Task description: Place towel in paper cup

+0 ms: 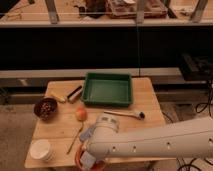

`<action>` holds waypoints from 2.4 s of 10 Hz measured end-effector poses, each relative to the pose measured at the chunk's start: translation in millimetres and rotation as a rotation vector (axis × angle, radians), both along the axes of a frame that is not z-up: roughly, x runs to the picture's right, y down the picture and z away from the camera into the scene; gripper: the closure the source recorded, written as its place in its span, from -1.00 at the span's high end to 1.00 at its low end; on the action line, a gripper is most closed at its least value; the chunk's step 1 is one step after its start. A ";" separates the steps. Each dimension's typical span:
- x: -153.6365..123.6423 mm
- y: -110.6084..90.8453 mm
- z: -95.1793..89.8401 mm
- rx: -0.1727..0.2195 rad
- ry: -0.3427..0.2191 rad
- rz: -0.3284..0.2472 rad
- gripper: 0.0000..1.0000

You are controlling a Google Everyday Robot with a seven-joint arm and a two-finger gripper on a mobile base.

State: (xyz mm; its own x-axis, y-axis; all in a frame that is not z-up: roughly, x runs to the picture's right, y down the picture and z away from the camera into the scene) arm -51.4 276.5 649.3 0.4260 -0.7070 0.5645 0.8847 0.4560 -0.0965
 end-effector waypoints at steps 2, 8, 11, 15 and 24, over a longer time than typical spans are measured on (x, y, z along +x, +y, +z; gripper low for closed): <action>-2.2 -4.3 5.6 0.002 -0.004 0.015 -0.23; -8.4 -7.7 30.2 -0.003 -0.014 0.038 -0.11; -5.2 -5.0 42.3 -0.017 -0.003 0.047 0.17; -5.5 -1.1 46.3 -0.028 -0.007 0.041 0.17; -8.7 26.4 75.6 -0.087 -0.035 0.038 0.17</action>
State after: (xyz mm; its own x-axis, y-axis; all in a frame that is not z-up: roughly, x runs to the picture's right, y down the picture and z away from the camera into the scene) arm -60.0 302.9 724.9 0.4304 -0.6387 0.6379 0.8706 0.4804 -0.1064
